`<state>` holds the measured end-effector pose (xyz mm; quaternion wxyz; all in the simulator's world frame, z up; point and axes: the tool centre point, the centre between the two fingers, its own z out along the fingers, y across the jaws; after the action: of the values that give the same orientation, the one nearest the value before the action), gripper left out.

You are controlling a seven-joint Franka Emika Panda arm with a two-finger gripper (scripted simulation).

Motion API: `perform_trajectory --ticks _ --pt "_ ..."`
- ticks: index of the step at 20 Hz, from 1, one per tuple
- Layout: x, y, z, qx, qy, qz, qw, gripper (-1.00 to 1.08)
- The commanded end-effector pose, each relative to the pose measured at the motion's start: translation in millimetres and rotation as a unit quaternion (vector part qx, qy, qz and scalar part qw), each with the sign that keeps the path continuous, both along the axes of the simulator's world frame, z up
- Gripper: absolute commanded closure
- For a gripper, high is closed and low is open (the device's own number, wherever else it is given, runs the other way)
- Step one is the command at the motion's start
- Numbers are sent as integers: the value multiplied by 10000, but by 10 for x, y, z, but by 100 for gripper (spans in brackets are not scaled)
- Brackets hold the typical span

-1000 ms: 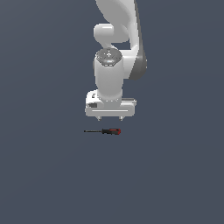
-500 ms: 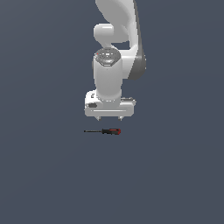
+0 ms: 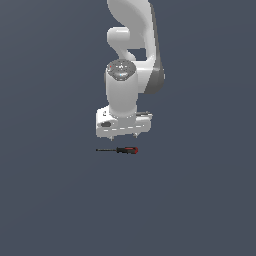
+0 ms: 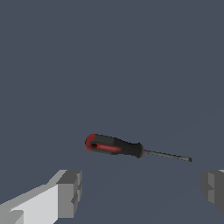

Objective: Pick up the object and move it to a goal position.

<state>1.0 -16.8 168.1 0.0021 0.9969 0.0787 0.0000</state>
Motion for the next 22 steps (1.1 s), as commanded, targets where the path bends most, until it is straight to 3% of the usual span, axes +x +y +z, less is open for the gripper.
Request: perform_trajectory --ticks 1,11,16,22 --pt "-6 -24 -45 -12 7 271 9996 -92" --pt "-36 -127 -258 -52 38 1592 9872 -92" --pt "-54 -174 -362 -60 53 2252 9743 -92" --pt "-78 -226 -485 -62 68 3032 9529 -92"
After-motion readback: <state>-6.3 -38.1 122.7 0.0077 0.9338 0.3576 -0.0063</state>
